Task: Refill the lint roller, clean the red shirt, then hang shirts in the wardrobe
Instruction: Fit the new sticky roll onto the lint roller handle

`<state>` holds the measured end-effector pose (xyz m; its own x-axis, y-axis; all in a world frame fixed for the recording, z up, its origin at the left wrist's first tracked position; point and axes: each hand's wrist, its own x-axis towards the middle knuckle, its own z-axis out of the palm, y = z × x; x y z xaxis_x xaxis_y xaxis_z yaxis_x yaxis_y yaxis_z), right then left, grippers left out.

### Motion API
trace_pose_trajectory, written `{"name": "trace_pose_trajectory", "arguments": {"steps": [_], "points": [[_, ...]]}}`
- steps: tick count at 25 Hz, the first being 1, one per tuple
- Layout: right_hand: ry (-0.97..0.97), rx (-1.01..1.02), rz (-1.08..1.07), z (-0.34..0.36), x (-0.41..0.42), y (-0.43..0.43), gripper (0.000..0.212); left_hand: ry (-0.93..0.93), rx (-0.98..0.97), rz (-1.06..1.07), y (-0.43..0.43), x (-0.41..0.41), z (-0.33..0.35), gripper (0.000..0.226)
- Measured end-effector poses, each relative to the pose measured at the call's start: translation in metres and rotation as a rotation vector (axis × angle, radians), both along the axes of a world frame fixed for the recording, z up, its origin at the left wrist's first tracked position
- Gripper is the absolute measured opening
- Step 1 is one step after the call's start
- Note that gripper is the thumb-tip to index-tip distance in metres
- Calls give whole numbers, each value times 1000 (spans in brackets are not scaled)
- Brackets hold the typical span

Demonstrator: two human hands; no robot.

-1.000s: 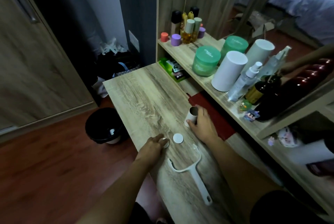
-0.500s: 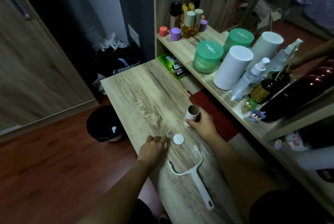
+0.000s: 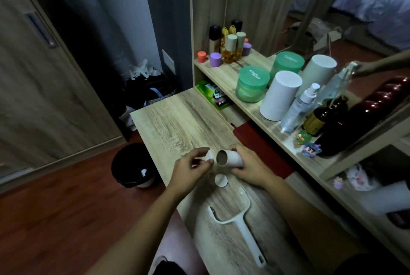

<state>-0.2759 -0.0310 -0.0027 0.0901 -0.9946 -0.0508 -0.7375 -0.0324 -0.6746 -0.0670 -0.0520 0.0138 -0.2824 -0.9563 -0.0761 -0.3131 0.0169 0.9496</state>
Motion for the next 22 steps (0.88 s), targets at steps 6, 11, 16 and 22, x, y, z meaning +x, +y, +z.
{"name": "trace_pose_trajectory", "arguments": {"steps": [6,11,16,22], "points": [[102,-10,24,5,2,2,54,-62,-144,-85,17,-11,6,35],[135,-43,45,7,3,5,56,-60,-186,7,21,-12,7,38],[158,-71,41,10,6,6,55,-119,-216,31,24,-14,8,43],[109,-59,67,14,8,5,53,-175,-295,32,29,-20,6,39]]}}
